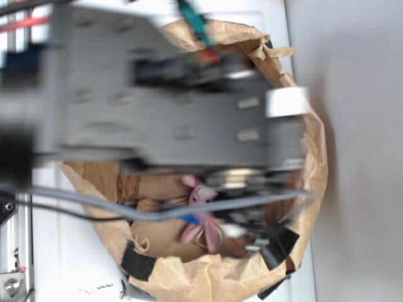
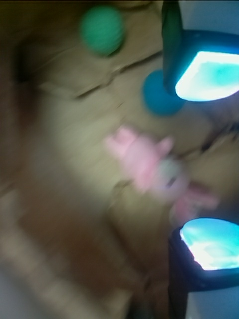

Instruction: Grab the pink bunny.

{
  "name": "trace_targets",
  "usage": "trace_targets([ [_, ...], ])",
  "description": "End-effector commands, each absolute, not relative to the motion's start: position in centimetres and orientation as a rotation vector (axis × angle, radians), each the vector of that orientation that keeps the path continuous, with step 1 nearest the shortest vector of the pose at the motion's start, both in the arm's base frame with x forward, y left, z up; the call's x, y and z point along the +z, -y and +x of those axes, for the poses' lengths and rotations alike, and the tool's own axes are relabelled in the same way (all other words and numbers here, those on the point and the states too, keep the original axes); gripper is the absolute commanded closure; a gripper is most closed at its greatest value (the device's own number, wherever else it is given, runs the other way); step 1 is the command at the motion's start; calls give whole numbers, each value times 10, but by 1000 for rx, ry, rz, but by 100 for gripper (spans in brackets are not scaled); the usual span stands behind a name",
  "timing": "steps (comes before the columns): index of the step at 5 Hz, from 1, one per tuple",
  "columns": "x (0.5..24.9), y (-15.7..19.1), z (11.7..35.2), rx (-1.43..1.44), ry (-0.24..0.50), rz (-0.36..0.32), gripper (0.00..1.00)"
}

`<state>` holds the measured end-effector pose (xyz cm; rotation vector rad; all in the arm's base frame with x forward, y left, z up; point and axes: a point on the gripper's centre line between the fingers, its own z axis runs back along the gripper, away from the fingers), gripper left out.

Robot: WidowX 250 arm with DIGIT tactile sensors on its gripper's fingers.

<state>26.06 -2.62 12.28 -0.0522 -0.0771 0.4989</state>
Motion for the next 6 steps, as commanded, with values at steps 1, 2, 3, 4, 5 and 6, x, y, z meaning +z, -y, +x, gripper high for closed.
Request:
trace_targets([
  [1,108,40,250,487,188,-21,0],
  [2,118,38,201,536,195,-8,0],
  [3,118,48,166,613,173,16,0],
  [4,109,44,153,660,188,36,0],
  [5,109,44,153,660,188,36,0],
  [6,109,44,153,660,188,36,0],
])
